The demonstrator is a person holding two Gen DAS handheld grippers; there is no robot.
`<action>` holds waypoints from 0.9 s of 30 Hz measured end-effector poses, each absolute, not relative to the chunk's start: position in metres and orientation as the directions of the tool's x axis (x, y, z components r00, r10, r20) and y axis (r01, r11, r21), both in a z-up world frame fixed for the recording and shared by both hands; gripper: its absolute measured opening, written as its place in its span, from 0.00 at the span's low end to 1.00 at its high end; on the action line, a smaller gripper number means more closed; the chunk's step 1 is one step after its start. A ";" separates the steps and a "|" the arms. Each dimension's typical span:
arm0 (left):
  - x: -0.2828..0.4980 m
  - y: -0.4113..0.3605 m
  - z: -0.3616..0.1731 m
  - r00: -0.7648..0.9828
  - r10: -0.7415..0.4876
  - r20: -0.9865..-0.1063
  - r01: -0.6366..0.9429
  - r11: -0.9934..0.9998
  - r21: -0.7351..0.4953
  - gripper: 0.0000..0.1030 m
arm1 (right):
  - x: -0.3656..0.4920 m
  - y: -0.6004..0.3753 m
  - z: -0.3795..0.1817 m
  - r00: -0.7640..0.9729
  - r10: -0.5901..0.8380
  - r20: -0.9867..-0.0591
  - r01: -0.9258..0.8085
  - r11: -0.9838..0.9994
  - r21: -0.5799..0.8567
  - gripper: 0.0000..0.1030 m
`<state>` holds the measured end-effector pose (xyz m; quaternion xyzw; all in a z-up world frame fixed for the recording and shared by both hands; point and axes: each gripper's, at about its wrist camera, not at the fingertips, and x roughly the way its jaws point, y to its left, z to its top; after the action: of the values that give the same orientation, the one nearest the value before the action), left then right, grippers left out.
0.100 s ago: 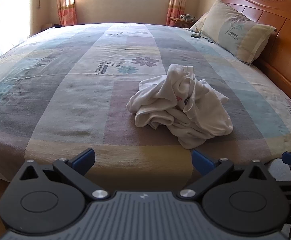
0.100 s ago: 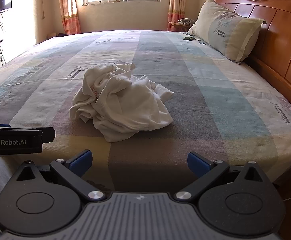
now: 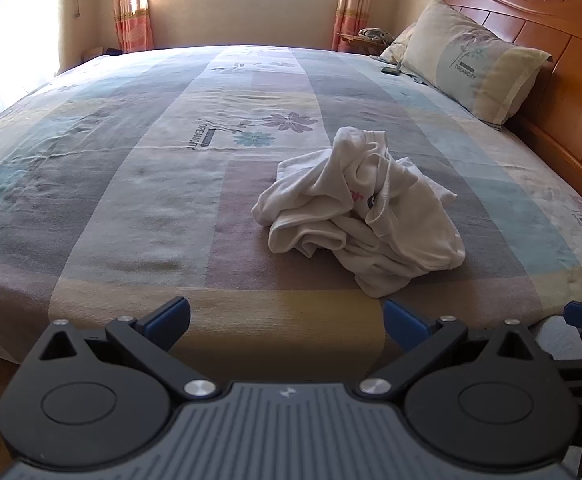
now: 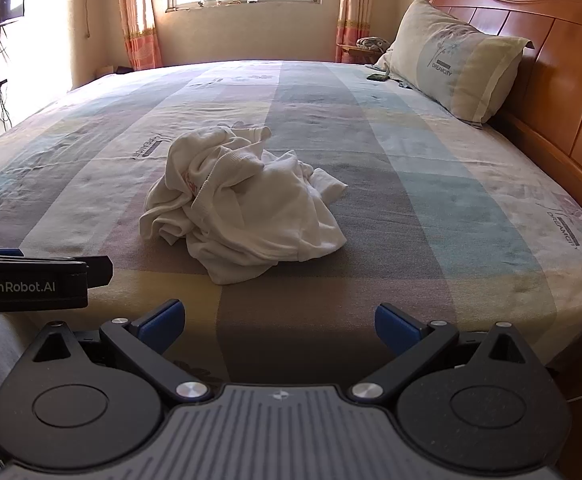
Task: Fold clothes
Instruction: 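Move both grippers toward the crumpled white T-shirt on the bed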
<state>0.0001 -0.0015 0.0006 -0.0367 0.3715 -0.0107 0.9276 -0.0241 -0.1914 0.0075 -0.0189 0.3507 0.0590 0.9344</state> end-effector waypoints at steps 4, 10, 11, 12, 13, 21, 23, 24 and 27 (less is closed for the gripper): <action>0.000 -0.003 0.001 0.724 -0.045 -0.689 -0.005 0.998 -0.070 0.99 | -0.024 -0.192 0.009 0.748 0.098 -0.657 -0.125 0.992 0.006 1.00; 0.000 -0.006 0.002 0.725 -0.042 -0.687 -0.001 0.998 -0.062 0.99 | -0.024 -0.194 0.012 0.748 0.100 -0.656 -0.127 0.992 0.007 1.00; 0.000 -0.006 0.002 0.726 -0.041 -0.686 -0.002 0.998 -0.061 0.99 | -0.023 -0.194 0.012 0.748 0.101 -0.656 -0.127 0.992 0.007 1.00; 0.000 -0.006 0.002 0.728 -0.040 -0.685 -0.002 0.998 -0.060 0.99 | -0.023 -0.194 0.012 0.749 0.101 -0.655 -0.128 0.992 0.007 1.00; 0.000 -0.006 0.002 0.728 -0.039 -0.685 -0.002 0.998 -0.058 0.99 | -0.023 -0.195 0.013 0.749 0.101 -0.655 -0.128 0.992 0.007 1.00; -0.001 -0.006 0.003 0.729 -0.034 -0.684 -0.003 0.999 -0.053 0.99 | -0.023 -0.195 0.012 0.748 0.104 -0.655 -0.128 0.992 0.012 1.00; -0.001 -0.006 0.003 0.728 -0.034 -0.684 -0.004 0.999 -0.054 0.99 | -0.023 -0.195 0.012 0.748 0.104 -0.655 -0.128 0.992 0.012 1.00; -0.001 -0.006 0.003 0.728 -0.034 -0.684 -0.004 0.999 -0.054 0.99 | -0.023 -0.195 0.011 0.748 0.105 -0.655 -0.128 0.992 0.013 1.00; -0.001 -0.006 0.002 0.727 -0.035 -0.686 -0.004 0.999 -0.054 0.99 | -0.022 -0.195 0.011 0.747 0.106 -0.656 -0.128 0.992 0.014 1.00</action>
<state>-0.0012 -0.0057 0.0021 -0.0259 0.3696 -0.0083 0.9288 -0.0222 -0.1950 0.0107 -0.0162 0.3500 0.0626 0.9345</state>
